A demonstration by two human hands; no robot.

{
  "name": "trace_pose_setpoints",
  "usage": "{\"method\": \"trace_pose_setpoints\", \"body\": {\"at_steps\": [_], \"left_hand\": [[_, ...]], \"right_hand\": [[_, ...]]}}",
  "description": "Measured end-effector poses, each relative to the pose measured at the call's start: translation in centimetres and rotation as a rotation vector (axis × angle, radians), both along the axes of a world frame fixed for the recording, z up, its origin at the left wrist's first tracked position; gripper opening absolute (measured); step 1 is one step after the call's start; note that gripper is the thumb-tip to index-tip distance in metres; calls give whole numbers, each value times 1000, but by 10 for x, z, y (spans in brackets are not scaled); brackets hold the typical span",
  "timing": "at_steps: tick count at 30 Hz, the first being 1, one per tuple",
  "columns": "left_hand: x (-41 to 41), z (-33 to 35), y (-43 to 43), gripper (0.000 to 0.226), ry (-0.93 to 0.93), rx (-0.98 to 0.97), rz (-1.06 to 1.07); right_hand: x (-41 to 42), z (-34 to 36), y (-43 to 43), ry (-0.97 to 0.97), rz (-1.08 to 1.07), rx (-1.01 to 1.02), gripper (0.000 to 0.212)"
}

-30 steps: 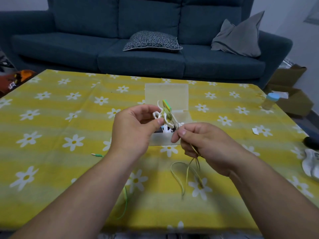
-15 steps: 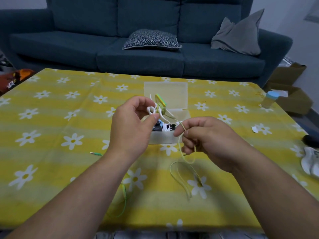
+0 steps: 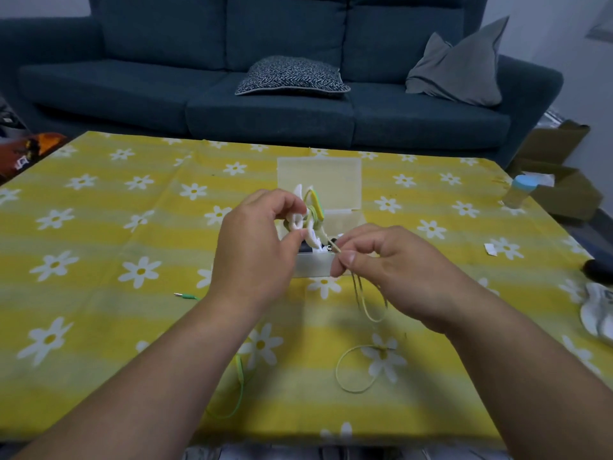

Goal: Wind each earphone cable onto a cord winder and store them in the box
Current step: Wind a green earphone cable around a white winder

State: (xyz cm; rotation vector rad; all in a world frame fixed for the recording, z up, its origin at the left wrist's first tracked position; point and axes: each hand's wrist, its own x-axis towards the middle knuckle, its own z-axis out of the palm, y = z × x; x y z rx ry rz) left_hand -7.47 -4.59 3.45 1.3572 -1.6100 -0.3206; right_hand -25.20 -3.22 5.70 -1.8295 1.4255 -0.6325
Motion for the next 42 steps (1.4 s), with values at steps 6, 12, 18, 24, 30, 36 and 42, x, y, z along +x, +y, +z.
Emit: {"method": "trace_pose_setpoints", "body": {"at_steps": [6, 12, 18, 24, 30, 36, 42], "left_hand": [[-3, 0, 2, 22, -242, -52, -83], [-5, -2, 3, 26, -363, -26, -162], [-8, 0, 5, 26, -287, 44, -292], [-6, 4, 10, 29, -75, 159, -382], [-9, 2, 10, 31, 333, 242, -444], [-8, -1, 3, 25, 686, 237, -325], [-2, 1, -5, 17, 923, 276, -186]], "right_hand": [[-2, 9, 0, -212, -26, 13, 31], [-8, 12, -4, -223, -61, -16, 23], [-13, 10, -12, -92, -193, -192, 21], [-17, 10, -15, -109, -253, -256, 14], [-16, -6, -19, -389, -234, 139, 20], [3, -19, -7, -384, 13, 352, 22], [3, -17, -4, -340, 66, 394, 21]]}}
